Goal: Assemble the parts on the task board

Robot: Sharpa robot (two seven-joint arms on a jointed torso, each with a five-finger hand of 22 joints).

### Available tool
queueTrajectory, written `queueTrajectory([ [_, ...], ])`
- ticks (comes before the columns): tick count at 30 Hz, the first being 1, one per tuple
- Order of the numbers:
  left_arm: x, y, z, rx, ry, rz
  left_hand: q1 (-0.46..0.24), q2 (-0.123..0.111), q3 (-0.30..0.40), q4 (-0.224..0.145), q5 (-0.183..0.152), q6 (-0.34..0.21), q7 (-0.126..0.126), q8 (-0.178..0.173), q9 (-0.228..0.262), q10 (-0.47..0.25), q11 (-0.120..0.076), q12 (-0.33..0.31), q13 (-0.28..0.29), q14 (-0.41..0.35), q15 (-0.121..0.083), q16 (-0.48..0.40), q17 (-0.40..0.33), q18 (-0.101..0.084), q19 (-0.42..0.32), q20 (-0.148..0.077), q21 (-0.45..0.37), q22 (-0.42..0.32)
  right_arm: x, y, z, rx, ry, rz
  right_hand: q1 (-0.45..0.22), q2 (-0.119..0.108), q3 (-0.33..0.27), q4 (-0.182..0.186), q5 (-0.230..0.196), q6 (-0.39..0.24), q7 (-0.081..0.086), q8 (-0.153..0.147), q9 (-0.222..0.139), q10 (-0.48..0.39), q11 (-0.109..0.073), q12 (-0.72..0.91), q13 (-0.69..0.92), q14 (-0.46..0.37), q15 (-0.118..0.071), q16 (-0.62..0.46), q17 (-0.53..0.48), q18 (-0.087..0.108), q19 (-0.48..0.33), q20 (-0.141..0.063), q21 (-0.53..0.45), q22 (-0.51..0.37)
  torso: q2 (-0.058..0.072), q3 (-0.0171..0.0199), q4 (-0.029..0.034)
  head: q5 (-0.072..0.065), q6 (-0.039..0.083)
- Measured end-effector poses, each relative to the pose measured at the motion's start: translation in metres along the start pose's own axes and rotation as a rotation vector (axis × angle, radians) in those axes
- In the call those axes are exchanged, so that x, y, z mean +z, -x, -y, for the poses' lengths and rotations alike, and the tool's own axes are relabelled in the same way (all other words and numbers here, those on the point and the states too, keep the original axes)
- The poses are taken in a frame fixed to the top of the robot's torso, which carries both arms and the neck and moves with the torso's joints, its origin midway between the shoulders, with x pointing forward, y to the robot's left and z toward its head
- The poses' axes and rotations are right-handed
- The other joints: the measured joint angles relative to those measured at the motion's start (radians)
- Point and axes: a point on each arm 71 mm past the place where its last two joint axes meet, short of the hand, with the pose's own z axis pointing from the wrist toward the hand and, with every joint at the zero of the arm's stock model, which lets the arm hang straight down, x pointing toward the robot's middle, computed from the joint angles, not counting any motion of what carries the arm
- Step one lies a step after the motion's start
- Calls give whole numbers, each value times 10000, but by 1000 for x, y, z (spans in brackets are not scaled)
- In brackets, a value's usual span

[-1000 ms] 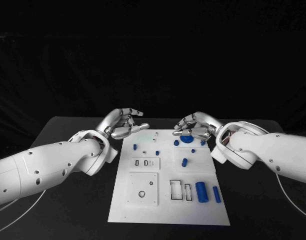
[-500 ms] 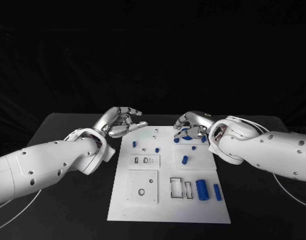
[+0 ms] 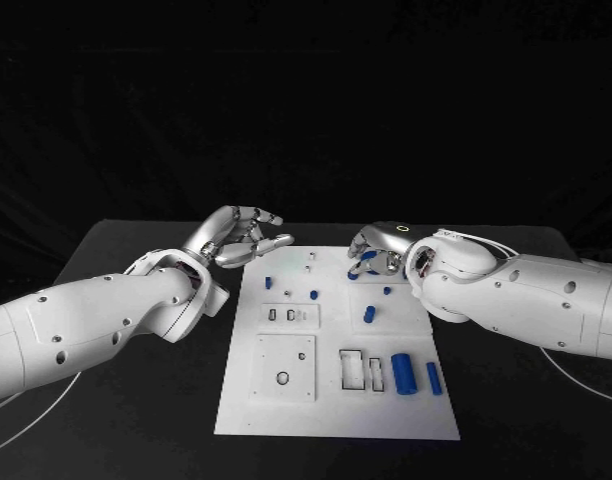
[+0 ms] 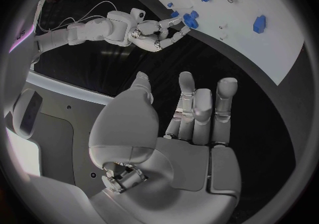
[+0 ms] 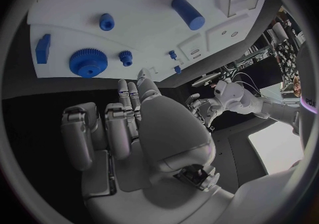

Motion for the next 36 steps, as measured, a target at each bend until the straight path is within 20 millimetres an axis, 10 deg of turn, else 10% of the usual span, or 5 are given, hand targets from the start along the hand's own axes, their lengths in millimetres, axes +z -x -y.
queueTrajectory([
  [36,-1,3,1,18,-16,38,54,131,0,0,0,143,1,-156,-2,-105,34,-151,-59,-278,33,-214,-210,1,-391,0,-369,-291,15,-19,1,-578,-893,-1100,91,92,208,15,1,136,-64,-517,-13,465,-71,-484,2,-36,-34,0,-3,0,1,0,-1,5,-83,-19,15,-12,-244],
])
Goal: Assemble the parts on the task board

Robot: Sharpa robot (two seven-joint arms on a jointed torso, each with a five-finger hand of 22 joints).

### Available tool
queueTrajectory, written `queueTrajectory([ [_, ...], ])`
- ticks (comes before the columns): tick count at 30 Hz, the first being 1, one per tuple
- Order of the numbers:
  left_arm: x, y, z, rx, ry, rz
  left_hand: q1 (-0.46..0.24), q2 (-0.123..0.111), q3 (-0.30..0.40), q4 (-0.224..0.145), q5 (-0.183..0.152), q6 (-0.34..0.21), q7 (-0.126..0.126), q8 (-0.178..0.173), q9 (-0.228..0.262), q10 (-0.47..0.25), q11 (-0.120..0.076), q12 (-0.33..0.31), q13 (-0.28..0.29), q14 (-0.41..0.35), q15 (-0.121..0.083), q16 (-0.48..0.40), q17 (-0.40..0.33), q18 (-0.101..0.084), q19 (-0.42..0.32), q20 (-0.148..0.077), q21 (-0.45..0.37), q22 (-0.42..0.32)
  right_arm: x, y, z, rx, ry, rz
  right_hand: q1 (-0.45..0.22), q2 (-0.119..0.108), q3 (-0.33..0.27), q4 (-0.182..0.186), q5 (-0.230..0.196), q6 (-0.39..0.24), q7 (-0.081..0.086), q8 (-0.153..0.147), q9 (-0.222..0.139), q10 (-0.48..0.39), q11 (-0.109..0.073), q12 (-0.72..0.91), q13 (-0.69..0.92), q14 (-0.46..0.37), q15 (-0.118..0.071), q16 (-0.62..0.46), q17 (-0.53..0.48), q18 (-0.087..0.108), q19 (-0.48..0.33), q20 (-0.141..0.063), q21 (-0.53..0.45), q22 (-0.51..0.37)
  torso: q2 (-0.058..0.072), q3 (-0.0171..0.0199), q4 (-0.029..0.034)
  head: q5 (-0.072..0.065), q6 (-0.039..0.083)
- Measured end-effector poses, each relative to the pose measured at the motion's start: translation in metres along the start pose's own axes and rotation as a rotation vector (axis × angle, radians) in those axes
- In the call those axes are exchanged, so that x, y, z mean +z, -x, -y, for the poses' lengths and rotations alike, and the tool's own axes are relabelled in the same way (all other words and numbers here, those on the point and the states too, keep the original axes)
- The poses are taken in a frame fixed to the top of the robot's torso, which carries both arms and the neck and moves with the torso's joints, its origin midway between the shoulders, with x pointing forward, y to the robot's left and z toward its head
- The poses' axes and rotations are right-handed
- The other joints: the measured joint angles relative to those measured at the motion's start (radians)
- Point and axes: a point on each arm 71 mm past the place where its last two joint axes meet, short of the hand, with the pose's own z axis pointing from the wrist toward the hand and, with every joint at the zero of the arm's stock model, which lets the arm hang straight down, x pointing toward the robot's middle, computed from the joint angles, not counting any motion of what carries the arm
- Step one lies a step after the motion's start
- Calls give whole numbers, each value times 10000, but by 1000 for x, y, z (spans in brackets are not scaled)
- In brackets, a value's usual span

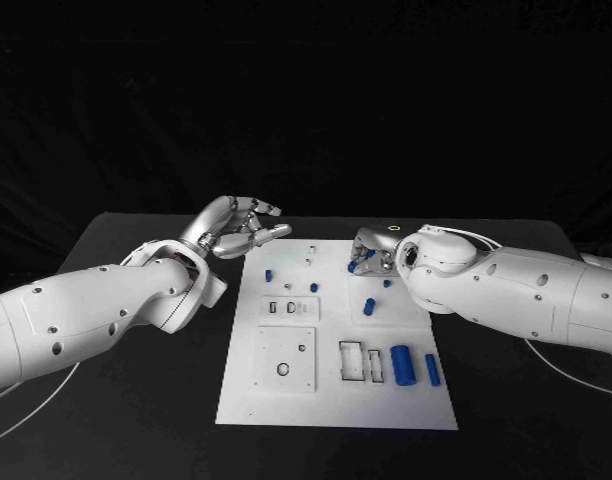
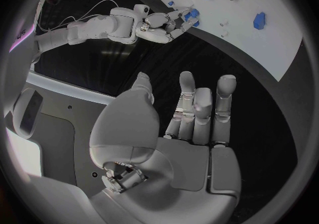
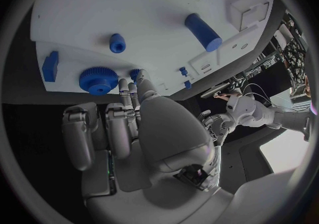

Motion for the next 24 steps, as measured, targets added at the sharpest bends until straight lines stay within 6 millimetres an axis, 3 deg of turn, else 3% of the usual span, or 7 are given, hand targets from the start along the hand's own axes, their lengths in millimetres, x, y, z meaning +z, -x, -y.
queueTrajectory([
  [24,0,1,0,9,-4,12,0,0,0,0,0,-1,0,-53,-1,0,0,0,-7,-35,-36,-38,-12,0,-36,36,-58,-17,5,-3,-6,-53,46,-163,93,93,195,30,0,325,-75,-176,26,622,-156,-291,1,0,-146,0,6,1,0,-145,0,-3,-31,-9,2,-13,-49],
])
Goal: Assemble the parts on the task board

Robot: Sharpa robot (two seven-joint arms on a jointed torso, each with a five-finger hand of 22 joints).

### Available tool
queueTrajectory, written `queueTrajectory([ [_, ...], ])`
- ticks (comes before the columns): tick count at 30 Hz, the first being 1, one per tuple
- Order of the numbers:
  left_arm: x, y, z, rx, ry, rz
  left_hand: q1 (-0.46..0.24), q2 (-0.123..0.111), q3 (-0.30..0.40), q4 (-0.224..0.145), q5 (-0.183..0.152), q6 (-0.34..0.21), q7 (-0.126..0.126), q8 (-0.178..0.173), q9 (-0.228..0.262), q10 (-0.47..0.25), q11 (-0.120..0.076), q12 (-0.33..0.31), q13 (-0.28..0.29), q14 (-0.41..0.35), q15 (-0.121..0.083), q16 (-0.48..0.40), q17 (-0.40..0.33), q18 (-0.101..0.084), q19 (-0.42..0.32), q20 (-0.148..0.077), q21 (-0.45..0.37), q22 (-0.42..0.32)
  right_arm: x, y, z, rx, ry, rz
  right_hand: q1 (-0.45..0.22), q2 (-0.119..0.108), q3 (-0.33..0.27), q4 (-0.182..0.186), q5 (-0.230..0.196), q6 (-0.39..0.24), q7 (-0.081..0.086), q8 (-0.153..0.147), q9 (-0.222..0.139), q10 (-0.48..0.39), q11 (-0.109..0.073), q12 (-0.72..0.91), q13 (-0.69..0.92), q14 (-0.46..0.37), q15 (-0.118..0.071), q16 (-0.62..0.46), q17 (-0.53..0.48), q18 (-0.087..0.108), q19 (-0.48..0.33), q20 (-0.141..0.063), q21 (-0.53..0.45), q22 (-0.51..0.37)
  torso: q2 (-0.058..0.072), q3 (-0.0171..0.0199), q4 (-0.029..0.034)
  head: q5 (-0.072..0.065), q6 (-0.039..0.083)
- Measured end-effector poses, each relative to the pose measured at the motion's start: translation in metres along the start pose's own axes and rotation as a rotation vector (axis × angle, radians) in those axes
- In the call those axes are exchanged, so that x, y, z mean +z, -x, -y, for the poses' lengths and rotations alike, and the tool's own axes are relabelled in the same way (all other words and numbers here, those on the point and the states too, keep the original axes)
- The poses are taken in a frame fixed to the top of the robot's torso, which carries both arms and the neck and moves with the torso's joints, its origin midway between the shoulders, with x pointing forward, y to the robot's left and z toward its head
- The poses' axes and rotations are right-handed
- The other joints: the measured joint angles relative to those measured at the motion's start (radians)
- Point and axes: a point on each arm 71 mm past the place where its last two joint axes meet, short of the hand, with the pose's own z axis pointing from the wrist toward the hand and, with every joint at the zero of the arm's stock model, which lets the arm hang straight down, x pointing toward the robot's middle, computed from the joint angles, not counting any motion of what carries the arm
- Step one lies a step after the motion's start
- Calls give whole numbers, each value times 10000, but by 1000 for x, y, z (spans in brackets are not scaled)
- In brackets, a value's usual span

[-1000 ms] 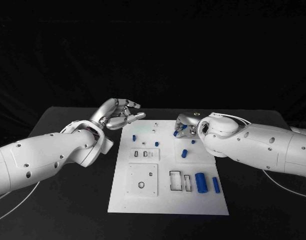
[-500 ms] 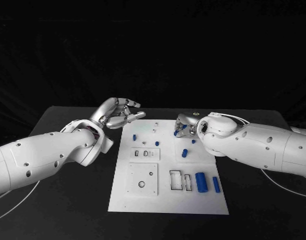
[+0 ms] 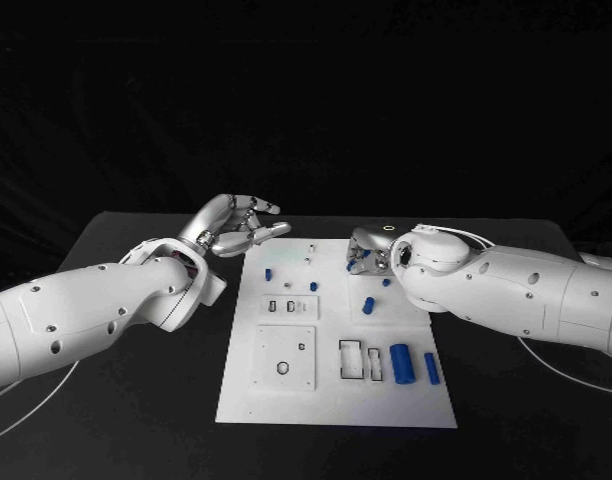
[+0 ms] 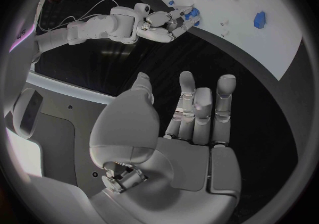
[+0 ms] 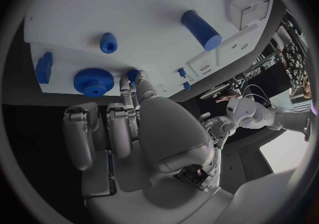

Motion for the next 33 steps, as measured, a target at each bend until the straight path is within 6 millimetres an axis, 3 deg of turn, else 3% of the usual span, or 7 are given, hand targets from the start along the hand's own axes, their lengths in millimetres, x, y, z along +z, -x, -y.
queueTrajectory([
  [6,0,0,0,1,-1,0,39,39,0,0,0,0,0,-37,0,0,0,0,0,0,0,0,-14,0,-36,-36,0,-24,0,0,0,-32,-24,-52,83,84,180,-17,-7,450,-90,-26,26,445,-105,-131,-24,18,-163,0,0,1,0,-71,0,-1,-3,3,0,10,-10],
  [10,0,0,0,3,2,1,39,39,0,0,0,0,0,-37,0,0,0,0,1,-38,38,-42,-28,0,-71,-2,-57,-36,0,0,0,-65,-39,-47,139,101,334,-30,-80,789,-215,49,28,864,-250,-220,-39,14,-343,0,-1,-1,0,-259,0,-1,-9,5,-1,17,-12],
  [14,0,0,0,2,0,-1,39,39,0,0,0,0,0,-37,0,0,0,0,1,-39,39,-68,-28,0,-72,-1,-58,-37,0,0,-1,-55,-19,22,229,90,433,-95,-108,953,-197,104,29,1101,-268,-283,-42,1,-427,0,-1,0,17,-339,0,-2,-6,6,0,24,82],
  [24,0,-1,1,-16,-17,-18,39,39,0,0,0,-1,0,-37,0,1,0,0,-10,-38,39,-68,-28,0,-71,-1,-58,-36,-9,5,2,411,265,890,281,39,507,-71,-67,1070,-139,104,28,1431,-326,-471,-28,1,-426,0,-2,0,-18,-374,0,-3,-7,-4,25,20,62],
  [33,0,0,1,-5,-13,-6,53,133,0,0,0,-1,0,-101,0,1,0,-43,-10,-38,39,-68,-27,0,-71,-1,-58,-36,-11,28,-10,900,998,2337,284,37,535,-43,-66,1123,-121,102,27,1502,-325,-573,-27,1,-426,0,-3,0,-18,-373,0,-4,-9,-7,14,48,128],
])
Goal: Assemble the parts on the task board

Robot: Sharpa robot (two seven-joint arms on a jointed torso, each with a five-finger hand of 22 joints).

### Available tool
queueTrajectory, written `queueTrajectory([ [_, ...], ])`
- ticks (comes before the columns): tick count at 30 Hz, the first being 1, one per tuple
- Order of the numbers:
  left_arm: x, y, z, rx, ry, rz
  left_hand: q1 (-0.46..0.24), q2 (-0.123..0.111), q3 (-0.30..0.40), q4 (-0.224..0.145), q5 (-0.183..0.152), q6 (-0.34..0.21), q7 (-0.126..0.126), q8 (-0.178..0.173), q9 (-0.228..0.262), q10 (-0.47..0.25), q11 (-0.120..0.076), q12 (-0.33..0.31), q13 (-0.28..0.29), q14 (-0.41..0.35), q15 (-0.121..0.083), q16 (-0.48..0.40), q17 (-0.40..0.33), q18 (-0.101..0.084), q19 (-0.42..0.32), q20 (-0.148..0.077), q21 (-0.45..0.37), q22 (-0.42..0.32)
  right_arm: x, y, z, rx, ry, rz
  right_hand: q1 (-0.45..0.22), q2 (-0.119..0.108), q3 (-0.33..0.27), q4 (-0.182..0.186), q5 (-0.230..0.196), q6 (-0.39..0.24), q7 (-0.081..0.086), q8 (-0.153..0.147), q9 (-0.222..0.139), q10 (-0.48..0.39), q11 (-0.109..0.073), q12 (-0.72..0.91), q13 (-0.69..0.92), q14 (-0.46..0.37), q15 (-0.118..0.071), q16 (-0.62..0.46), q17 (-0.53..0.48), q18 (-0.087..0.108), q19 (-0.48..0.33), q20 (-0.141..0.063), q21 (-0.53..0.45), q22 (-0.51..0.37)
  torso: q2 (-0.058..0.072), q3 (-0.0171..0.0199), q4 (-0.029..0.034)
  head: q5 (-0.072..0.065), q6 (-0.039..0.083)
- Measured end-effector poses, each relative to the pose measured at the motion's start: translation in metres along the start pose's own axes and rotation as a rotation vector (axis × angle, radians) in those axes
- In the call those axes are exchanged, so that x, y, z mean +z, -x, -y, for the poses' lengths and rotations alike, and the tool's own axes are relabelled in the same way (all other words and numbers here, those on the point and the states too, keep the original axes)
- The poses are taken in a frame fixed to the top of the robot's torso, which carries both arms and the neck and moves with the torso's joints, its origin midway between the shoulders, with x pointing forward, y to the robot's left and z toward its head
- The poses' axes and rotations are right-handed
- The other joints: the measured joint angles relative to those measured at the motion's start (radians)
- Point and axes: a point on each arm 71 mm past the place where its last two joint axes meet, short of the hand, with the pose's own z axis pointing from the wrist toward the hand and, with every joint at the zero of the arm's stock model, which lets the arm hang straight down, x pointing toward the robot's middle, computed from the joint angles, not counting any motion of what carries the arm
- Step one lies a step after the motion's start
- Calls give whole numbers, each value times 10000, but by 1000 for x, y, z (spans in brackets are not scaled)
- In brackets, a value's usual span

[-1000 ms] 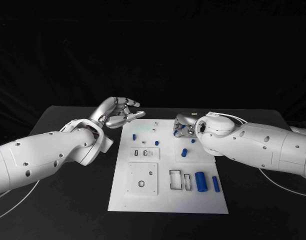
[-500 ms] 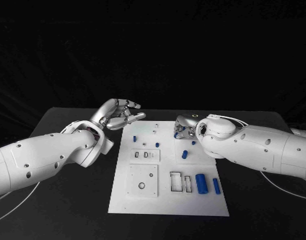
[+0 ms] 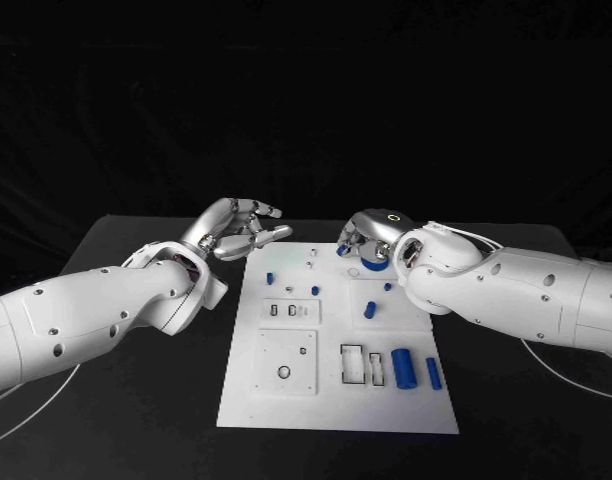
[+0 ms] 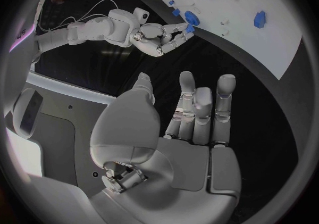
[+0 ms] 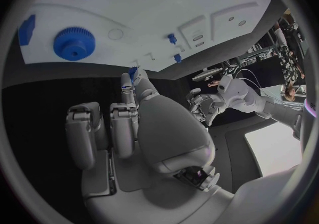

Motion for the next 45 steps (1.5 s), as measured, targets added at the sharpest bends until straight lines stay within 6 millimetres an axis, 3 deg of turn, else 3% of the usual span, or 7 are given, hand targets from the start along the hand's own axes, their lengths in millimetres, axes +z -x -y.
queueTrajectory([
  [3,0,0,0,-4,-8,-4,0,0,0,0,0,10,10,0,-1,0,0,0,1,0,0,0,0,30,0,0,-36,0,4,4,-6,77,226,327,39,-39,0,1,0,2,-2,-1,0,2,-2,-34,0,0,0,0,0,1,0,0,0,0,12,-8,0,-1,40],
  [4,0,0,0,-7,-12,-6,0,0,0,0,0,33,33,0,0,0,0,0,1,0,0,0,0,144,0,0,-59,0,5,5,-7,87,282,385,39,-39,0,1,0,3,-3,-2,0,2,-2,-70,-1,0,0,0,0,1,0,0,0,0,16,-10,2,-2,52],
  [8,1,0,2,-5,-50,-1,0,0,0,0,0,38,38,0,0,0,0,0,1,0,0,0,1,155,0,0,-59,1,10,6,-12,84,448,532,51,-51,27,28,-1,15,-16,-55,0,2,-2,-129,-1,37,37,0,-1,1,0,0,0,-1,43,-29,20,-11,121],
  [19,3,8,10,36,-225,78,53,52,0,0,0,75,1,0,-1,0,0,0,2,-35,-35,0,-8,154,0,-1,-59,-8,26,6,-20,-105,554,608,77,-51,54,56,-18,30,-35,-142,1,2,-2,-240,-5,-2,76,0,-2,1,0,1,0,7,191,-117,110,32,308],
  [22,4,10,13,55,-303,103,52,52,0,0,0,74,1,0,0,0,0,0,-6,-35,-35,0,-8,154,0,0,-59,-8,29,5,-20,-176,536,590,77,-51,54,56,-19,31,-36,-163,1,2,-2,-283,-10,-2,76,0,-2,1,0,1,0,7,244,-155,144,31,336],
  [31,6,16,19,114,-463,167,52,52,0,0,0,74,0,0,-1,0,0,0,-6,-35,-35,0,-7,155,1,-1,-58,-8,34,3,-19,-523,521,407,91,-64,71,75,-33,62,-72,-221,1,1,-1,-323,-16,-1,75,0,-2,0,0,1,0,6,382,-221,206,31,342],
  [45,5,20,20,156,-468,204,52,51,0,0,0,73,0,0,-1,0,0,0,-5,-35,-35,0,-6,154,1,-1,-58,-7,39,0,-22,-1320,699,238,90,-66,81,86,-6,66,-110,-285,3,-1,0,-345,-9,-1,75,0,5,1,0,2,0,4,409,-231,219,-9,266],
])
